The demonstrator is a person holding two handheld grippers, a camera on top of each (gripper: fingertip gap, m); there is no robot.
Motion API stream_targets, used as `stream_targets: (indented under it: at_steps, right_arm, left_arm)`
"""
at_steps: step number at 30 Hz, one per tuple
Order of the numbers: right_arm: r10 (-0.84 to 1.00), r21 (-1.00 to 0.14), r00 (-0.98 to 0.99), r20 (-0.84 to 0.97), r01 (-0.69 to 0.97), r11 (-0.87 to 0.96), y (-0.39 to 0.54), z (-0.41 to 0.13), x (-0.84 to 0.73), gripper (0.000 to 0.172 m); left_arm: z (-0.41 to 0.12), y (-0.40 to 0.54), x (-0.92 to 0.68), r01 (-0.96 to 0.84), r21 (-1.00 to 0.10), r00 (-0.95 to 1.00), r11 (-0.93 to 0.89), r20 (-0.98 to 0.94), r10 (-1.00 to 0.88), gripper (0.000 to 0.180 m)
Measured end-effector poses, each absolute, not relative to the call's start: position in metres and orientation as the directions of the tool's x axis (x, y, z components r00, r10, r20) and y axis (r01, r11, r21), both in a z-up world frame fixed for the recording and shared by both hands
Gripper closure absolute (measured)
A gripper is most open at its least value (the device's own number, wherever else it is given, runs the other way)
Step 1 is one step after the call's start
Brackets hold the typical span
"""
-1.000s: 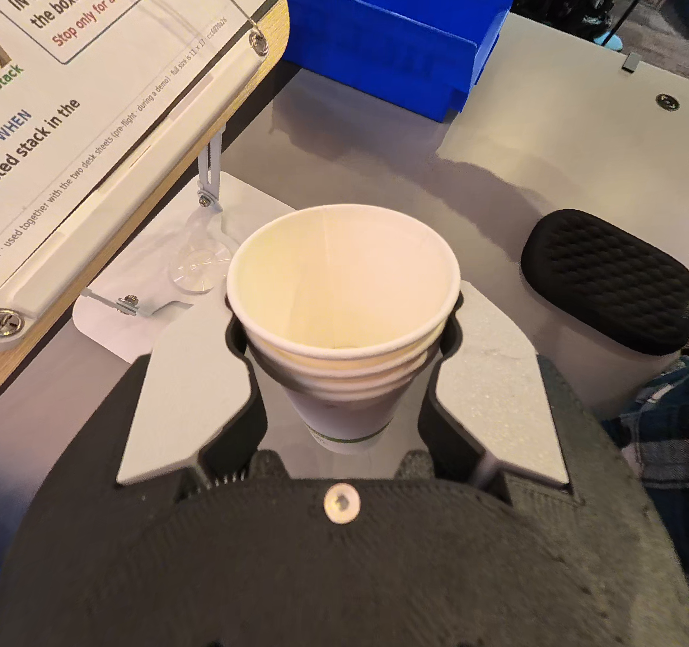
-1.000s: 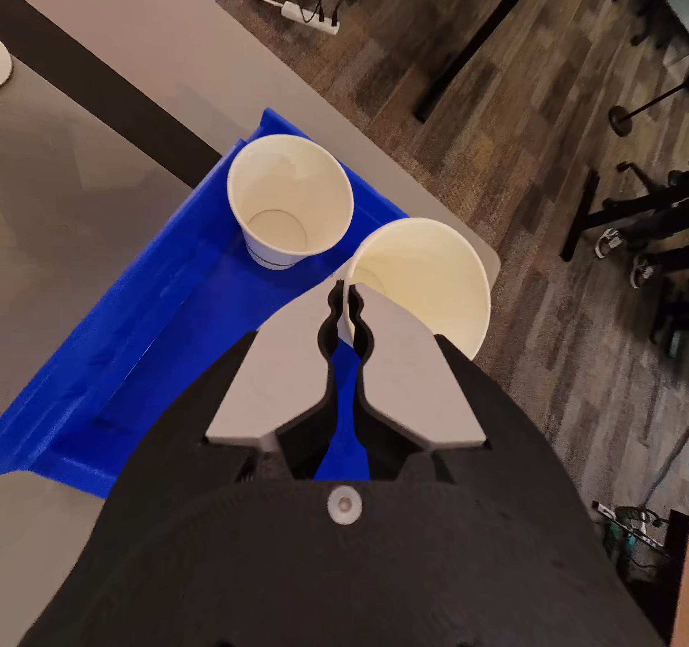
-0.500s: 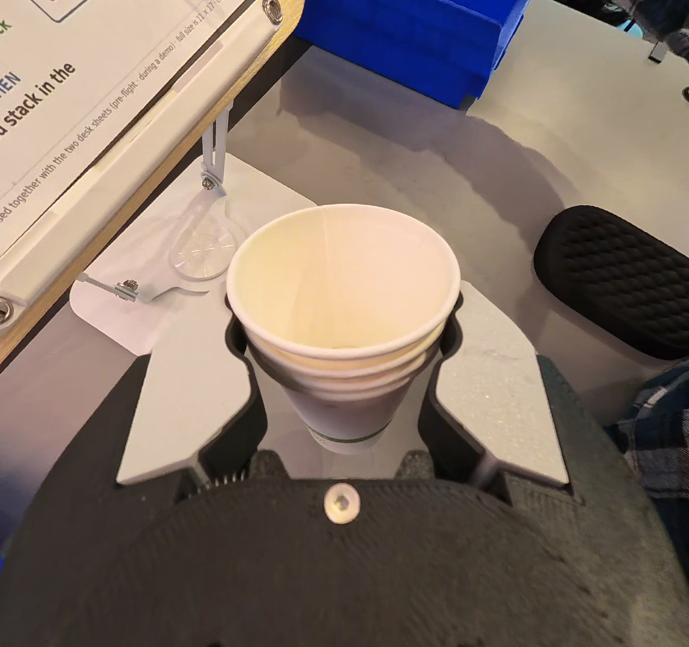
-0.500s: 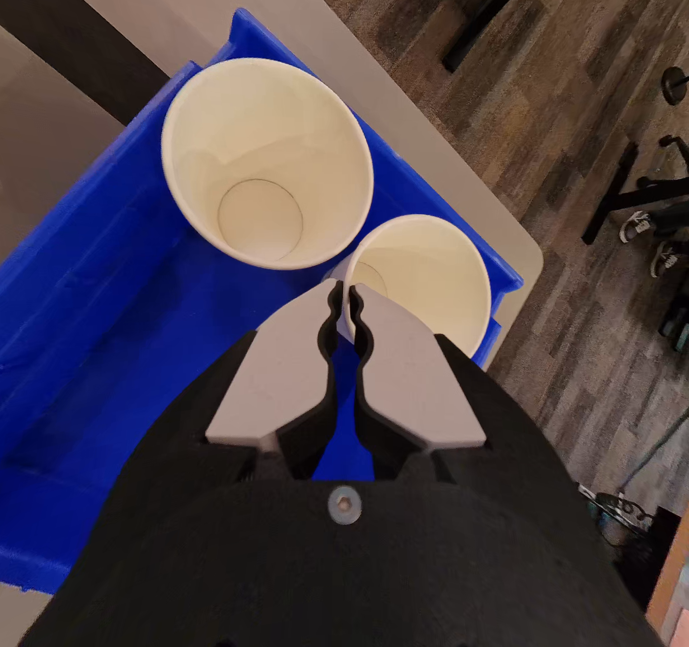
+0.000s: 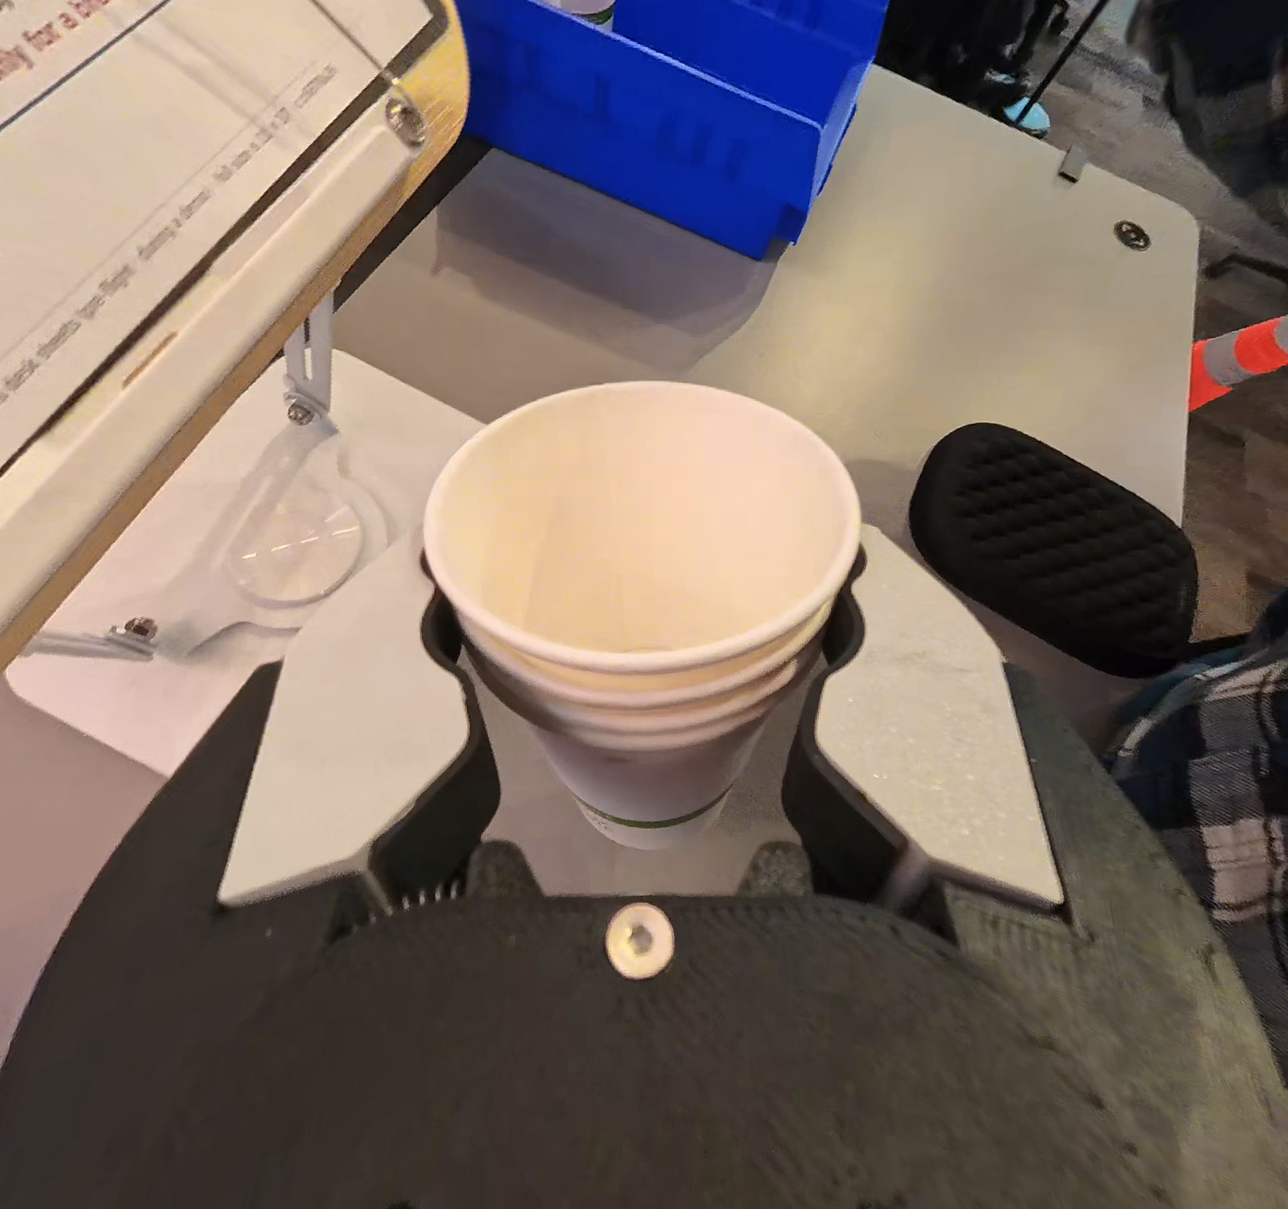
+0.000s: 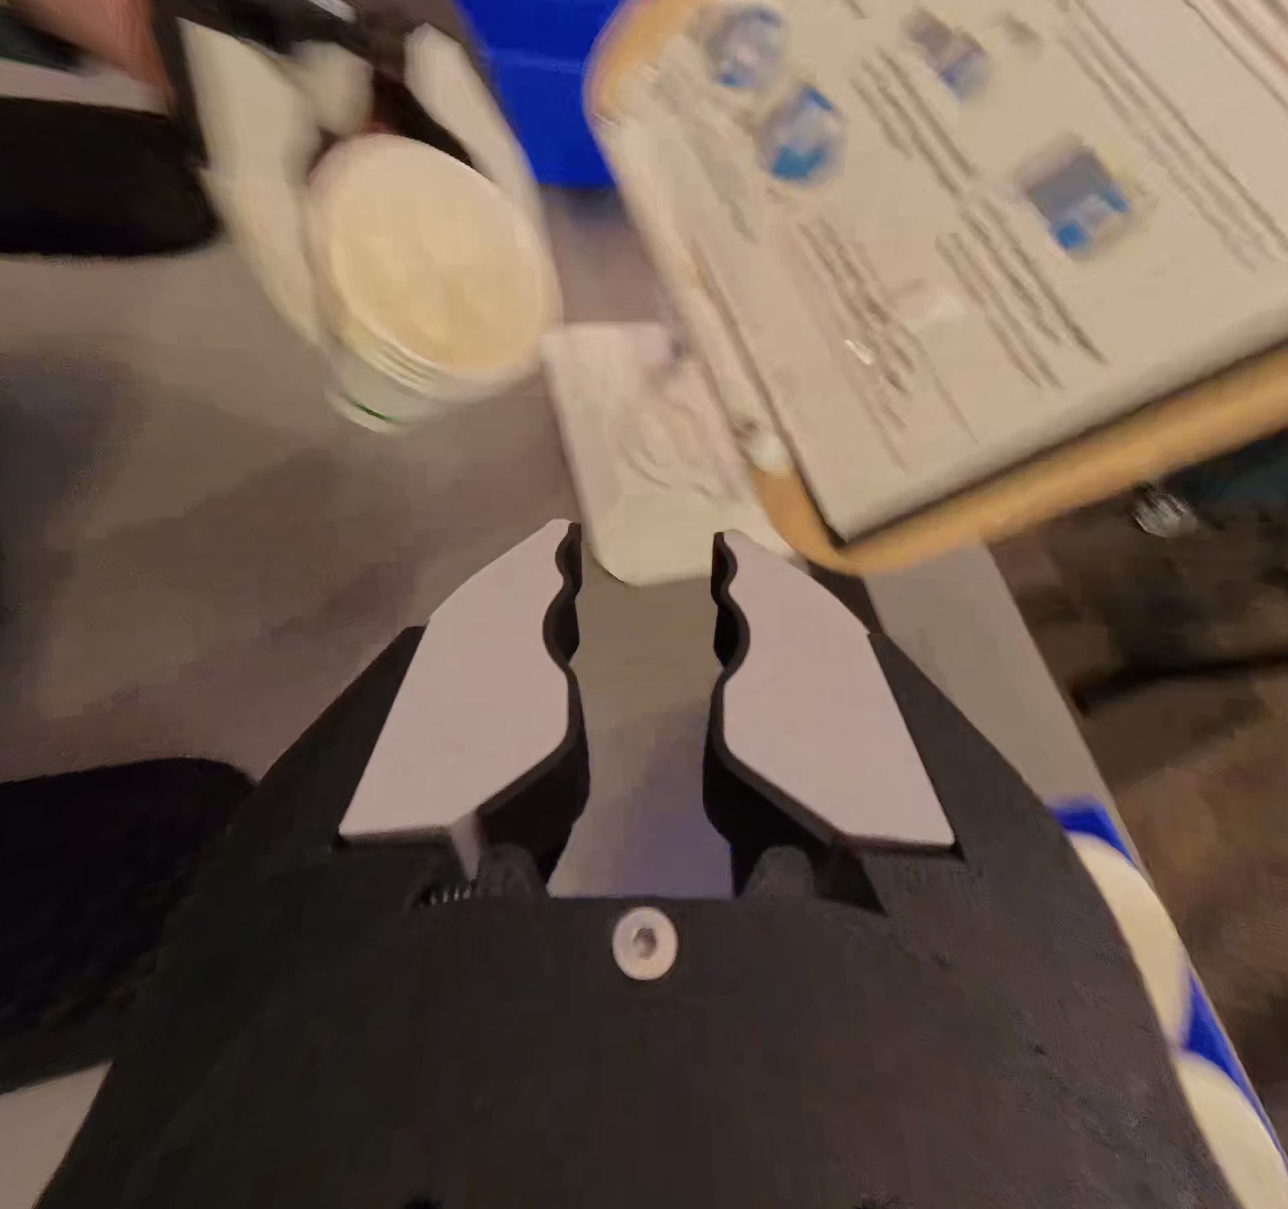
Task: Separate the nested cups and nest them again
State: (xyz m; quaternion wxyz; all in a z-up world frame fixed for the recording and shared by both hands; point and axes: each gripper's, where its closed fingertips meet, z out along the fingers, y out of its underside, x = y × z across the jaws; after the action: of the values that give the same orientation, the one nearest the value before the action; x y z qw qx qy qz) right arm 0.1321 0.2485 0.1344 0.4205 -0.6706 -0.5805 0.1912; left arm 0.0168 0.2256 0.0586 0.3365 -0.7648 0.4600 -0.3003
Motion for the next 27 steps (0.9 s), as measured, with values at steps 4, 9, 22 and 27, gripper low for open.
stream_targets:
  at_steps: [4,9,22,27]
  right_arm:
    - [0.975,-0.785,0.019,0.223,0.596,0.168,0.190,0.124,0.062,0.132]
    - [0.976,-0.748,-0.095,0.197,0.628,0.212,0.168,0.103,0.045,0.135]
    - [0.960,-0.699,-0.204,0.191,0.658,0.279,0.140,0.091,0.040,0.146]
    - [0.949,-0.682,-0.252,0.191,0.661,0.313,0.130,0.089,0.044,0.159]
  left_arm:
    - [0.065,0.215,0.027,-0.516,-0.795,0.341,-0.319,0.151,-0.928,0.076]
    - [0.073,0.203,0.029,-0.519,-0.803,0.297,-0.294,0.153,-0.942,0.076]
    - [0.086,0.175,0.039,-0.532,-0.812,0.186,-0.240,0.164,-0.969,0.076]
    - [0.088,0.163,0.048,-0.539,-0.813,0.126,-0.221,0.182,-0.975,0.076]
